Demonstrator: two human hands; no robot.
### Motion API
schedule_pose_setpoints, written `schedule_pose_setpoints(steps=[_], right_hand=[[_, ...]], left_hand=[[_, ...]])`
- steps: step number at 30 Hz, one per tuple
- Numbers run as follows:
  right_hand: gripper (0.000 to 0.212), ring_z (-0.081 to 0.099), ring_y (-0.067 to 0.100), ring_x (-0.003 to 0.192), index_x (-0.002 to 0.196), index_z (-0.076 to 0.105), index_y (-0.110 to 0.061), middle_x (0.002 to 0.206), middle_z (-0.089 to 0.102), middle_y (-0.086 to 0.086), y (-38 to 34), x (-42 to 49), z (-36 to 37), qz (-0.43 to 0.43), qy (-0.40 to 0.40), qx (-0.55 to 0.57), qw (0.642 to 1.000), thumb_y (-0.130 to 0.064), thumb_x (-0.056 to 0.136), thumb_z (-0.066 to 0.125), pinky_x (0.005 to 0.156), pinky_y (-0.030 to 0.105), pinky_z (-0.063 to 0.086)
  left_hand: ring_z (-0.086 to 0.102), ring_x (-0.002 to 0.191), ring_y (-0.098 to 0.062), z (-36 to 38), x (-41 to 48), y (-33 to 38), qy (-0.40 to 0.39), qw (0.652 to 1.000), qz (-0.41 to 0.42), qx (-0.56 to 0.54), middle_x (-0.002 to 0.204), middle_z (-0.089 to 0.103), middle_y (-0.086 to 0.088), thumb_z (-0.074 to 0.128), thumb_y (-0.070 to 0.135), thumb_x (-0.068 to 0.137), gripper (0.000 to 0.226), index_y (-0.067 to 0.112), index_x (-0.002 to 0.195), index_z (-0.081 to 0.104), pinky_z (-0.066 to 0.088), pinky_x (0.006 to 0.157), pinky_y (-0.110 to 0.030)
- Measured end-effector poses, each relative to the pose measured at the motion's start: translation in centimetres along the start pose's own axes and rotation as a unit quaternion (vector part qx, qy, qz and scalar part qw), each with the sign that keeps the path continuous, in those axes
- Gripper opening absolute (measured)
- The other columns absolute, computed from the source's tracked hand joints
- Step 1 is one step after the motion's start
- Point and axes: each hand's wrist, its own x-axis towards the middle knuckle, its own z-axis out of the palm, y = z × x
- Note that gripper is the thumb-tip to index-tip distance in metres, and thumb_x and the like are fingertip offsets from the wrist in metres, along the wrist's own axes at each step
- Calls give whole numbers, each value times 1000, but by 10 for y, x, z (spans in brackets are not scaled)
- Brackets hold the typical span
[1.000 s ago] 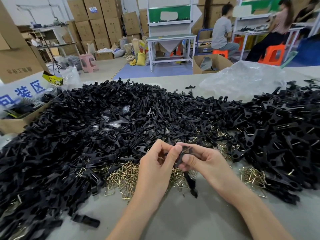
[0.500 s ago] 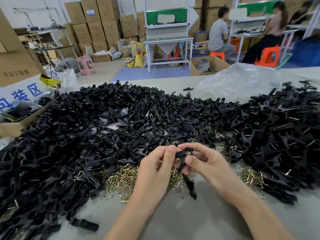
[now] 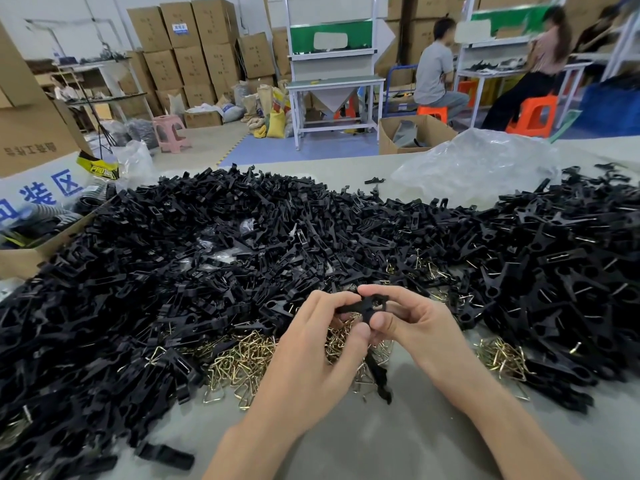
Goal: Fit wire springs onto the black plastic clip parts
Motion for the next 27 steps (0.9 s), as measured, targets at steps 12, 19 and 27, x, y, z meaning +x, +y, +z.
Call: schedule_pose_setpoints(steps=[12,19,27], right_hand=[[51,61,25,81,128,67,-12,88,64,39,-7,-4,1,23,-8,6,1000,-13,77,69,80,25,57],[52,64,12,71,130,64,-9,84,71,18,-8,-4,3,37,-24,4,999,-9,78,67,77,21,55],[47,62,15,73,126,66,-17,93,62,42,-10,-5,3,27,-39,-16,999,-13,79,68,83,20,54]], left_hand=[[56,101,-4,-1,0,1,-3,999,14,32,108,47,20,47,52,100,35,35,131,52,43,82,-12],[60,91,-16,-1,3,-2,21,997,-42,-69,100,54,13,45,31,104,26,30,120,65,43,73,-13],[61,93,-16,0,4,-4,30,997,-41,-62,101,54,14,45,33,103,25,34,117,65,45,76,-15]])
